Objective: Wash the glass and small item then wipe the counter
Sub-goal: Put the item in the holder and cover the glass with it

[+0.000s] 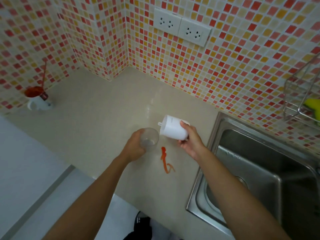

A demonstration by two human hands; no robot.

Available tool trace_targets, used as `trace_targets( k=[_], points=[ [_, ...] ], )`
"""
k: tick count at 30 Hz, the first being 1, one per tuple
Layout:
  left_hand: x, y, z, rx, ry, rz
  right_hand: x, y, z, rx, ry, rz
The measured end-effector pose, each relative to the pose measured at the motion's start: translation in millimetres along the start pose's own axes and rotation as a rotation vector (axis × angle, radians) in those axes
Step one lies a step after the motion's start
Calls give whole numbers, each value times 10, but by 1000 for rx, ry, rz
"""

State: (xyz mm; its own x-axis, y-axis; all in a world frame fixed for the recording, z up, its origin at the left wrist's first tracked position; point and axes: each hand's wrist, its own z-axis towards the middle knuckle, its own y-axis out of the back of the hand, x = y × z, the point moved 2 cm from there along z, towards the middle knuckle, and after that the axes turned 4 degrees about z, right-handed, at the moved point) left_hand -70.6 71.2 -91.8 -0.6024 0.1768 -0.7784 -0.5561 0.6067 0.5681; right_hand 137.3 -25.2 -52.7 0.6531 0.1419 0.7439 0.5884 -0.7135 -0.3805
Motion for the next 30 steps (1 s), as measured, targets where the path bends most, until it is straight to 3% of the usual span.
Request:
trace_targets(
  k=[7, 17, 24, 30],
  points=[
    [27, -121, -16, -58, -11, -187, -7, -86, -209, -19, 65, -64],
    [76, -125, -57, -100, -66, -197, 105, -540, -487, 120, 631, -1001],
    [158, -160, -45, -110, 14, -240, 6, -793, -529, 224, 792, -1353],
    [207, -137, -28, -105, 40, -271, 34, -1000, -504, 293, 782, -1538]
  ],
)
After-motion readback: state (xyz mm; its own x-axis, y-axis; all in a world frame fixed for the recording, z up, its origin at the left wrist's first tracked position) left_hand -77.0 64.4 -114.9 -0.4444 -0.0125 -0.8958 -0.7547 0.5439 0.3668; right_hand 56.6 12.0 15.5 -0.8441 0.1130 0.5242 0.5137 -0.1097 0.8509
